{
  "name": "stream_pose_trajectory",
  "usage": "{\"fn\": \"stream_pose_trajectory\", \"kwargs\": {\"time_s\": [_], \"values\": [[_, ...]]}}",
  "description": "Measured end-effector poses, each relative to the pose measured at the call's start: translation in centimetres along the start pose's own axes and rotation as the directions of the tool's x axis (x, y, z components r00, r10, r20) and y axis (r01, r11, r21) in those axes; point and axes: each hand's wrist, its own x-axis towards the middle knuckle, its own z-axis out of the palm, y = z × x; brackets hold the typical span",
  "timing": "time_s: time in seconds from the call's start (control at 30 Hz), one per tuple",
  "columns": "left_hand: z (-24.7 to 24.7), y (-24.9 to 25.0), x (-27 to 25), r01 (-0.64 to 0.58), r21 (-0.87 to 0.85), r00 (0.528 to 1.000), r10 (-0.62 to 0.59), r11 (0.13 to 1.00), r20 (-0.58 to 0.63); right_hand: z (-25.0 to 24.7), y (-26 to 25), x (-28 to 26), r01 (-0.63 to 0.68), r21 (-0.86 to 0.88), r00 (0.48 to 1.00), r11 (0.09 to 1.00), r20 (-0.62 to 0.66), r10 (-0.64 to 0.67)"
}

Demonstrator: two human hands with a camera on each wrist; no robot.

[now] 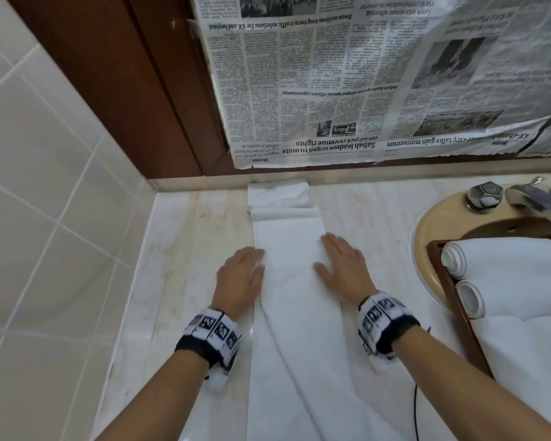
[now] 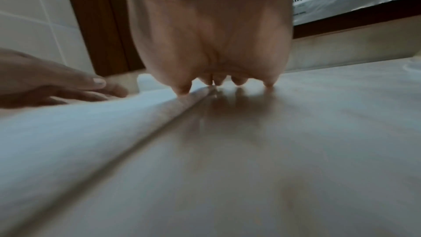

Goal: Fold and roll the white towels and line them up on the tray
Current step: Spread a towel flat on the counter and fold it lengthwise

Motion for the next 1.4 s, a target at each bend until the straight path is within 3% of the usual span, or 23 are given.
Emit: {"fn": "stream_pose_trajectory", "kwargs": {"time_s": [0.13,0.3,0.53,0.7,0.93,1.17,1.4], "values": [[0.6,-1.5,-3.8,-0.148,-0.121,0.982,0.161,0.982,0.102,1.7,-3.5,-9.1,0.057,0.133,0.988,0.990,-0.150,-0.036],[0.8,-1.6,-6.0,-0.197,-0.077,0.958,0.208,0.977,0.197,4.2,-5.8,-16.5,-0.093,0.075,0.989,0.993,0.119,0.083],[-0.2,-0.4,-7.4,-0.126,-0.108,0.987,0.136,0.986,0.087,4.0,-9.2,-18.8,-0.225,0.149,0.967,0.963,0.159,0.201],[-0.8,-0.9,-8.1,-0.158,-0.100,0.985,0.164,0.982,0.053,3.3,-14.3,-20.4,-0.115,0.265,0.993,0.957,0.041,0.108],[-1.0,-2.0,-9.2,-0.154,-0.089,0.986,0.158,0.984,0.045,8.6,-18.7,-21.8,-0.114,0.156,0.979,0.981,0.188,0.084],[-0.6,-1.8,-9.9,-0.087,-0.023,0.996,0.087,0.996,0.013,10.7,-17.3,-22.1,-0.124,0.227,0.977,0.966,0.200,0.079],[1.2,0.9,-9.2,-0.115,-0.001,0.991,0.114,0.993,0.075,7.5,-10.6,-22.6,-0.206,0.249,0.974,0.946,0.145,0.174]]}}
